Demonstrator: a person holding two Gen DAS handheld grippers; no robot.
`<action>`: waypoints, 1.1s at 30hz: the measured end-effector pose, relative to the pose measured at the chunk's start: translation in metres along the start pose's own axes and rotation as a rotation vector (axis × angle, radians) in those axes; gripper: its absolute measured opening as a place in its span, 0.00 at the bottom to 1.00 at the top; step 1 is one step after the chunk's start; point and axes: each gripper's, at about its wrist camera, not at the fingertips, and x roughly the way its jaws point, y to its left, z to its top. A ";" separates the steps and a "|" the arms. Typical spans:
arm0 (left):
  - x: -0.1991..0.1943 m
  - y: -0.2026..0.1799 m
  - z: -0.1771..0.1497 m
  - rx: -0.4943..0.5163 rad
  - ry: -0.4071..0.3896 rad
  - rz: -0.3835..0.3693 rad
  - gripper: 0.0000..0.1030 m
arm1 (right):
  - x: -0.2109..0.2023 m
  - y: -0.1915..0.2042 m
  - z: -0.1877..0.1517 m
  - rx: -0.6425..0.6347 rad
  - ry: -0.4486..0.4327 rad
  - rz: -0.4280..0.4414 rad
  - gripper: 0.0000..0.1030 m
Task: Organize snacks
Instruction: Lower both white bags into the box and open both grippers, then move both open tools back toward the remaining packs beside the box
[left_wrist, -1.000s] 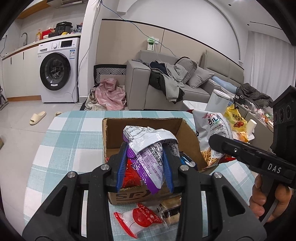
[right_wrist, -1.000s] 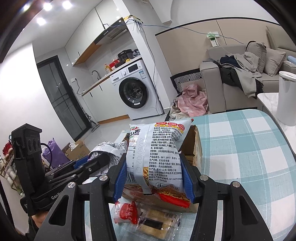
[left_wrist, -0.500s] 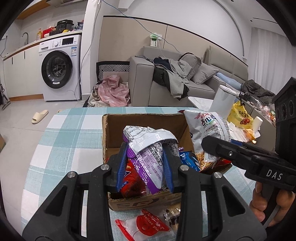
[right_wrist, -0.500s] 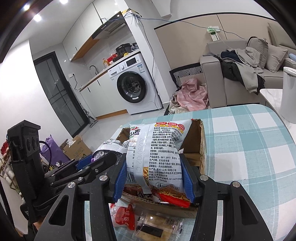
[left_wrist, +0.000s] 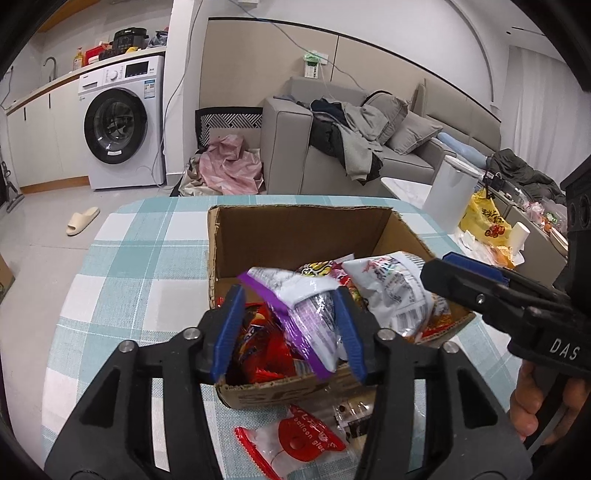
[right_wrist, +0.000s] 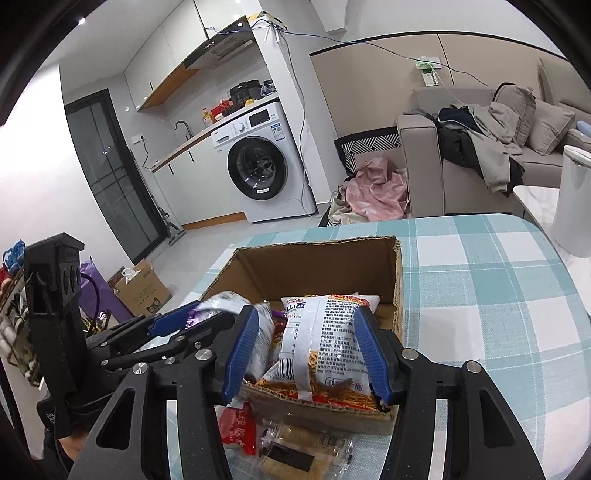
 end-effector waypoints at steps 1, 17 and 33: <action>-0.004 -0.003 0.000 0.004 -0.003 0.004 0.60 | -0.004 0.000 -0.001 -0.003 -0.007 -0.001 0.69; -0.065 -0.014 -0.029 0.036 -0.041 0.028 0.99 | -0.043 -0.001 -0.031 -0.036 -0.013 -0.016 1.00; -0.098 -0.005 -0.067 0.024 -0.111 0.058 0.99 | -0.045 0.003 -0.065 -0.066 -0.001 -0.026 1.00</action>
